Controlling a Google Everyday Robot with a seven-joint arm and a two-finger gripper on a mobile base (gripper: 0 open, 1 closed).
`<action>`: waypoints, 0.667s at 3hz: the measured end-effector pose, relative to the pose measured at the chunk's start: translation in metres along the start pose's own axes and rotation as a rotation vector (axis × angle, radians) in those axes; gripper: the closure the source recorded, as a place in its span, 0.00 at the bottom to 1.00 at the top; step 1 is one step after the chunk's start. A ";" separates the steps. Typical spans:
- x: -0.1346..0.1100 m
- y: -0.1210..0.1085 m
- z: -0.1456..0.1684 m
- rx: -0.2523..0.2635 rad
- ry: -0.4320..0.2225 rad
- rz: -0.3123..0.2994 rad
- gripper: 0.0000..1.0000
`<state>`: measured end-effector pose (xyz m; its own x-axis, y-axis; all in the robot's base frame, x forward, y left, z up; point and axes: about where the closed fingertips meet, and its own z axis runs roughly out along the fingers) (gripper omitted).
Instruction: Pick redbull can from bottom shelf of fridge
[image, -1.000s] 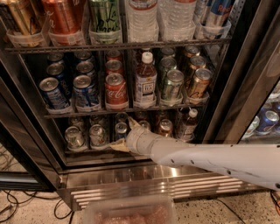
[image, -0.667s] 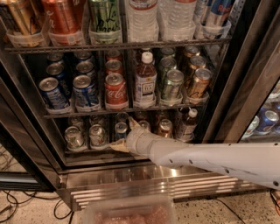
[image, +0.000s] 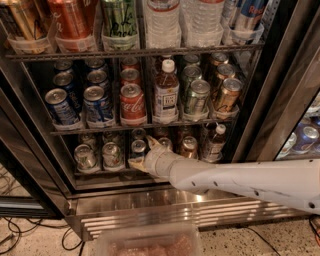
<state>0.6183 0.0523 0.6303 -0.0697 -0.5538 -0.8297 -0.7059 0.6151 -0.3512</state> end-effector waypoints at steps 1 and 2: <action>0.000 0.000 0.000 0.001 0.000 0.001 0.34; 0.000 -0.001 0.004 0.006 -0.001 0.007 0.52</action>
Offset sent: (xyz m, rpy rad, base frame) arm 0.0079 0.0020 -0.0022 0.0108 -0.0005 -0.0211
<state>0.6215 0.0543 0.6292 -0.0737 -0.5491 -0.8325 -0.7013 0.6220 -0.3482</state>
